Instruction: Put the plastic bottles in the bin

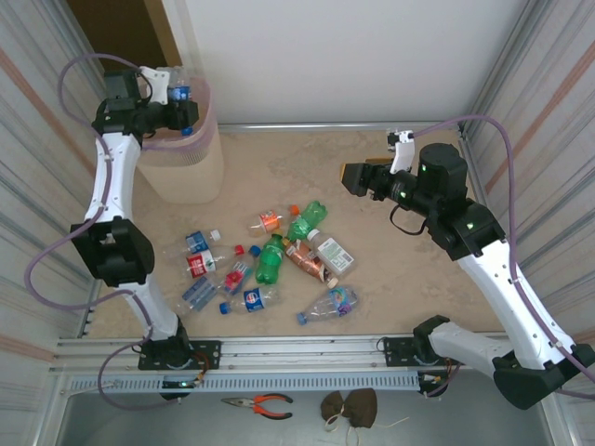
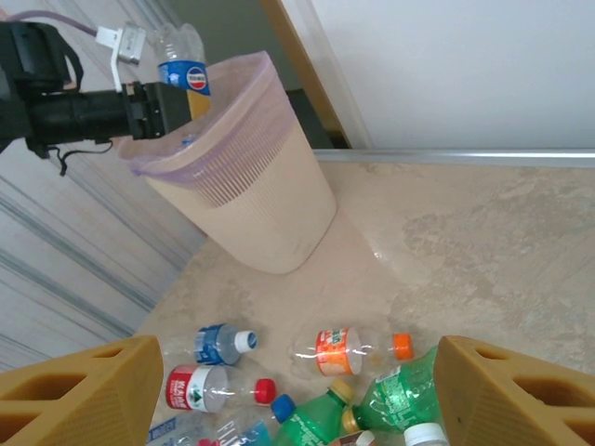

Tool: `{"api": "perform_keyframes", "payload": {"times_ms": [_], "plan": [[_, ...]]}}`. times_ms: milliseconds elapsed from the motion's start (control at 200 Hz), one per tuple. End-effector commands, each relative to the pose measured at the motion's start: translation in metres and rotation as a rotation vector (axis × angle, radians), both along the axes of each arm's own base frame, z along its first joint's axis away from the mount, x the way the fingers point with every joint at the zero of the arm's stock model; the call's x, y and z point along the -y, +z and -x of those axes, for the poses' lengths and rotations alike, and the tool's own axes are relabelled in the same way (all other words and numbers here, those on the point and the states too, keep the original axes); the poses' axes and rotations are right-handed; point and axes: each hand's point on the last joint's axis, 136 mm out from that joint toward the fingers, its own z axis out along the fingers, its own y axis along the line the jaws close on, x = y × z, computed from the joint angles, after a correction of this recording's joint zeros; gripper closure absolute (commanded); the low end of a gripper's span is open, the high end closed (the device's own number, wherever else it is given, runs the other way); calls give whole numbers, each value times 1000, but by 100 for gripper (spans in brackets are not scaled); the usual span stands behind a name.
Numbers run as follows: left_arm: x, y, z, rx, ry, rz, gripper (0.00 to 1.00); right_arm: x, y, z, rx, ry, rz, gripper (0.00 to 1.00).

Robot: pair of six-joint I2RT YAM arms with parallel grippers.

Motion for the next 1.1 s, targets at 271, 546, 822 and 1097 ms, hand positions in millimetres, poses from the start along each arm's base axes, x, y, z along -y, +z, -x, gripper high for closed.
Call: {"api": "perform_keyframes", "payload": {"times_ms": [271,546,822,1097], "plan": [[-2,-20,3,-44,-10,-40,43,2,2,4,15,-11,6,25],[5,-36,4,-87,-24,-37,42,8,7,9,28,-20,15,25],[8,-54,4,-148,-28,-50,42,18,12,19,52,-41,12,25],[10,-78,0,-225,-35,-58,41,18,7,22,40,-37,15,25]]}}
